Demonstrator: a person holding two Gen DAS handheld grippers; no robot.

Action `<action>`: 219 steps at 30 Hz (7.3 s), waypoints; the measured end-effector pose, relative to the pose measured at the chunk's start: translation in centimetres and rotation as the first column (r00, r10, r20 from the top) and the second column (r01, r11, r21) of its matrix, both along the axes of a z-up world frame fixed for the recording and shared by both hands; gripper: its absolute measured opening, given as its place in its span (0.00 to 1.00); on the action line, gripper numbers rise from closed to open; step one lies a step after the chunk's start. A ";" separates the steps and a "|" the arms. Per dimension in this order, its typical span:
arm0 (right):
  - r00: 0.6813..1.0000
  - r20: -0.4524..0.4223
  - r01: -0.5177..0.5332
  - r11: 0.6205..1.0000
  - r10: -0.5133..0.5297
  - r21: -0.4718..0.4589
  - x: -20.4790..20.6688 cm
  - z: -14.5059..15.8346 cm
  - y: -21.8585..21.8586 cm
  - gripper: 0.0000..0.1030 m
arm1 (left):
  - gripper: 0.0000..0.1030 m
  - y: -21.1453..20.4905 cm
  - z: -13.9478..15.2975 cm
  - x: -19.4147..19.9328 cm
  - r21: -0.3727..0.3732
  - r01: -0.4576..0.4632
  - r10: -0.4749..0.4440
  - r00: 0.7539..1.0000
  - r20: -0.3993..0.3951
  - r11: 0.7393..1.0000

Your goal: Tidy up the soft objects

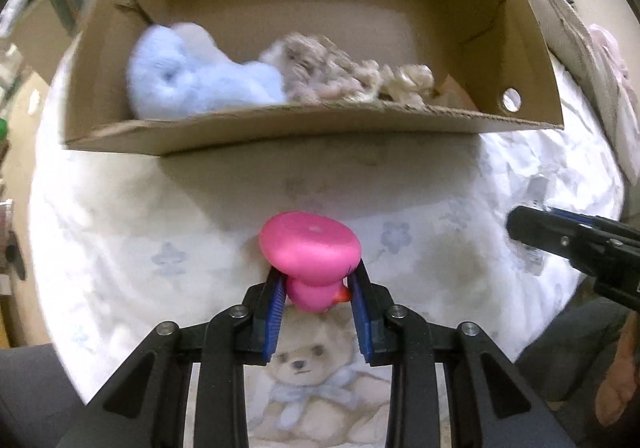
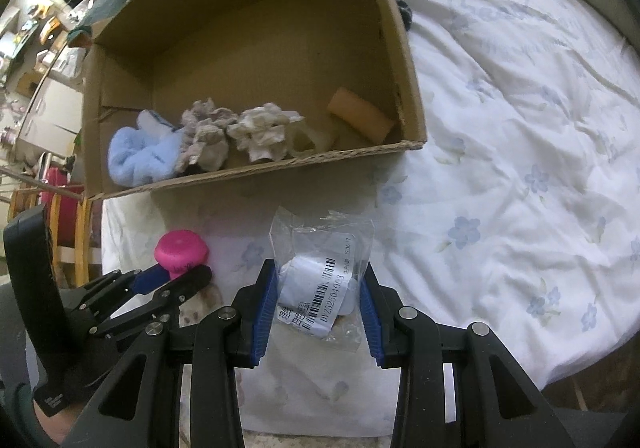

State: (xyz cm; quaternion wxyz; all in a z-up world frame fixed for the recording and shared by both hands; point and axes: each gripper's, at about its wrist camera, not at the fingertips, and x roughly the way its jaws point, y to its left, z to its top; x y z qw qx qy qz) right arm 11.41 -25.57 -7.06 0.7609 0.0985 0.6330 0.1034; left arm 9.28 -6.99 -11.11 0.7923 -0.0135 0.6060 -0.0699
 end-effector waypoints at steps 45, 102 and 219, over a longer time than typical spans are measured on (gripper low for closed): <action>0.925 0.367 0.004 0.967 -0.100 0.253 4.8 10.1 -0.9 0.40 | 0.27 6.7 13.4 5.4 -0.053 -0.150 0.159 0.940 0.303 0.987; 0.977 0.182 0.071 0.977 -0.109 0.203 6.7 3.9 0.8 0.66 | 0.91 5.0 11.7 5.4 -0.099 -0.135 0.163 0.914 0.373 0.986; 0.851 0.525 0.051 0.993 0.013 -0.106 -2.1 9.0 4.0 1.00 | 1.00 7.0 13.9 -3.5 -0.047 -0.211 0.209 0.871 0.445 0.976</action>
